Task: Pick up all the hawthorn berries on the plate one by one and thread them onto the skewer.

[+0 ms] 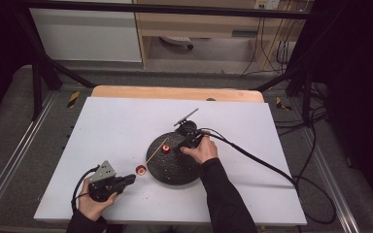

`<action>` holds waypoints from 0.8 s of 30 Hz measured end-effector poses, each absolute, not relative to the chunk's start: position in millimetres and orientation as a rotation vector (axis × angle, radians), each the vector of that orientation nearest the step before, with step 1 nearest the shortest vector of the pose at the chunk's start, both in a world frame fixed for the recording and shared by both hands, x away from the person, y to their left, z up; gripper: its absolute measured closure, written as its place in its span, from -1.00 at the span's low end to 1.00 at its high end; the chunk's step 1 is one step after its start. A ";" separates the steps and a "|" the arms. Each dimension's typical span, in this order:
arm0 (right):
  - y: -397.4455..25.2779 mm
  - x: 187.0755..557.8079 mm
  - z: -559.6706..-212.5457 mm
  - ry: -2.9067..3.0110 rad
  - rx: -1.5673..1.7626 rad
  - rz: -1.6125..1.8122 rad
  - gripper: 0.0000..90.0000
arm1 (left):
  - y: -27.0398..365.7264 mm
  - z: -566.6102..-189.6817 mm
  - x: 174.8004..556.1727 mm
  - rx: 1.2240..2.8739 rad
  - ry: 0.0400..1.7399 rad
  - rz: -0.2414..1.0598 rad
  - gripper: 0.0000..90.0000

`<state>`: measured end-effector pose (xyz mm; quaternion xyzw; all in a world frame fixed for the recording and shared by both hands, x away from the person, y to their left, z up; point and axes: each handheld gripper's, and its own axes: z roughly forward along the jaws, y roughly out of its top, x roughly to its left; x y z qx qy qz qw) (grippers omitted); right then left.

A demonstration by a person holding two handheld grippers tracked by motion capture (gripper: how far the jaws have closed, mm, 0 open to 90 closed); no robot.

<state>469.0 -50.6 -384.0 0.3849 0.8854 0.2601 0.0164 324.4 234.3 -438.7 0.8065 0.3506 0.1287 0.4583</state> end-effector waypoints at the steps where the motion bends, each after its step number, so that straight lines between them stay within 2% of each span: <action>1: -51.6 467.2 -382.4 2.751 1.196 0.820 0.37 | 234.2 -438.5 324.4 1.988 0.862 0.318 0.96; 24: -103.2 426.3 -378.6 2.500 1.311 1.298 0.37 | 225.0 -435.7 319.2 1.972 0.845 0.338 0.95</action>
